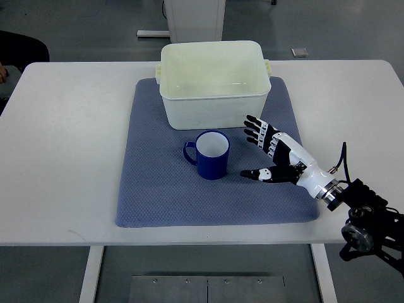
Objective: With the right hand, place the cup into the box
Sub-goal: 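Move the right hand toward the blue mug, fingers open, then wrap the right hand fingers around the blue mug body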
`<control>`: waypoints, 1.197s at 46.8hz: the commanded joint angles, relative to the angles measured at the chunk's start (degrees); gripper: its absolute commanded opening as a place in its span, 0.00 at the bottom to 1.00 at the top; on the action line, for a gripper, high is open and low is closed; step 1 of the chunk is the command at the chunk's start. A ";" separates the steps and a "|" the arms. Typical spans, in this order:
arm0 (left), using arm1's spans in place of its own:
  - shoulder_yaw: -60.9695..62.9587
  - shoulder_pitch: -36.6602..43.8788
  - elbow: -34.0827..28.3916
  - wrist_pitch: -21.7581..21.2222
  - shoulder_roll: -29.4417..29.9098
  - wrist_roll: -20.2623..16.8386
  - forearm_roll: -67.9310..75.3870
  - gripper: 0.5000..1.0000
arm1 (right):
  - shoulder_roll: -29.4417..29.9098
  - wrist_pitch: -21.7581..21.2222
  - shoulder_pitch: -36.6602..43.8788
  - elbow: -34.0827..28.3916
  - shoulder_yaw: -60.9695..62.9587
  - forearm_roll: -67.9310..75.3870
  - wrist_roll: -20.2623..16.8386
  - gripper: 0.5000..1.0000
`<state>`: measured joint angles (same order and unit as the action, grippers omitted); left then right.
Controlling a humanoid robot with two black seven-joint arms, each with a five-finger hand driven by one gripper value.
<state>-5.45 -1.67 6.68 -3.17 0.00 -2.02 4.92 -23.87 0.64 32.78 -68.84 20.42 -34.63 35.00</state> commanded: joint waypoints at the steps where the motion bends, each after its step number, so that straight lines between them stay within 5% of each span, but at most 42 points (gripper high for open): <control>1: 0.00 0.00 0.00 0.00 0.00 0.00 0.00 1.00 | 1.10 1.20 -0.09 0.82 -0.02 0.00 0.00 1.00; 56: 0.00 0.00 0.00 0.00 0.00 0.00 0.00 1.00 | 10.51 5.60 0.27 7.14 -2.13 0.00 0.00 1.00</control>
<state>-5.45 -1.67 6.68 -3.16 0.00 -2.02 4.92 -13.77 5.92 33.03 -62.10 18.31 -34.63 35.00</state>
